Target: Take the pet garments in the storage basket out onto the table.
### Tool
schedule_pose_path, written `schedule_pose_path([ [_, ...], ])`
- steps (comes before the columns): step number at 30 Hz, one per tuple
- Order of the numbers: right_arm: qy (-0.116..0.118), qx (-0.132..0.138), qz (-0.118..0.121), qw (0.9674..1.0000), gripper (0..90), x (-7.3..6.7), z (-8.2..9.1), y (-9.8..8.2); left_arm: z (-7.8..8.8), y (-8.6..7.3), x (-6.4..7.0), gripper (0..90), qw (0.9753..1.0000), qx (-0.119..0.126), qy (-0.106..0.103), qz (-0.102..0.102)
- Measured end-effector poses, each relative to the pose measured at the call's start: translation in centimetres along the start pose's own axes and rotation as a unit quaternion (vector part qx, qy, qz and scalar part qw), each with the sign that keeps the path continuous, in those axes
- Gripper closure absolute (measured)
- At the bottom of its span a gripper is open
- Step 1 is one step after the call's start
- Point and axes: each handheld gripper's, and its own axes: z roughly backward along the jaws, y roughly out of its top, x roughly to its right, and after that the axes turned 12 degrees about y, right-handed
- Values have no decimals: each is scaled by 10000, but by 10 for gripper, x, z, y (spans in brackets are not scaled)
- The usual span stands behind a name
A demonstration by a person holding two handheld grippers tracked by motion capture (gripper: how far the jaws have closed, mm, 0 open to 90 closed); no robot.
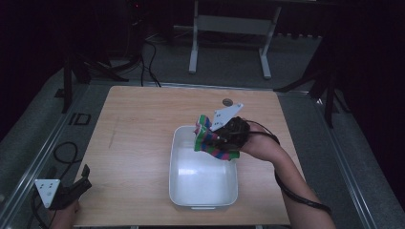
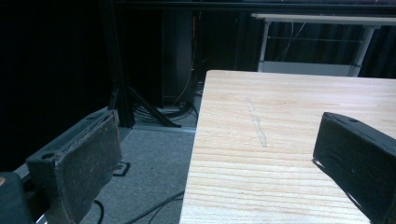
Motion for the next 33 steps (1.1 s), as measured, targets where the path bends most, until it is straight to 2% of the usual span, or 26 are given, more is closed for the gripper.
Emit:
schedule_pose_path([
  [6,-239,63,-137,9996,662,6,17,-10,0,0,0,13,10000,3,-1,8],
  [7,-329,78,-201,9992,661,8,25,-15,0,0,0,13,10000,5,-2,0],
  [12,-507,139,-367,9979,661,13,41,-30,0,0,0,14,10000,2,-1,-5],
  [15,-558,140,-407,9975,661,14,44,-33,0,0,0,13,10000,5,1,-6],
  [16,-632,151,-510,9966,660,16,50,-42,0,0,0,13,10000,5,3,-5],
  [26,-956,204,-947,9907,660,23,75,-82,0,0,0,13,10000,19,15,-24],
  [28,-971,188,-999,9901,660,23,77,-86,0,0,1,13,10000,20,18,-27],
  [29,-1029,224,-1120,9881,659,25,80,-97,0,0,1,13,10000,15,20,-19],
  [33,-1075,154,-1221,9866,659,26,80,-109,0,0,0,13,10000,17,23,-15],
])
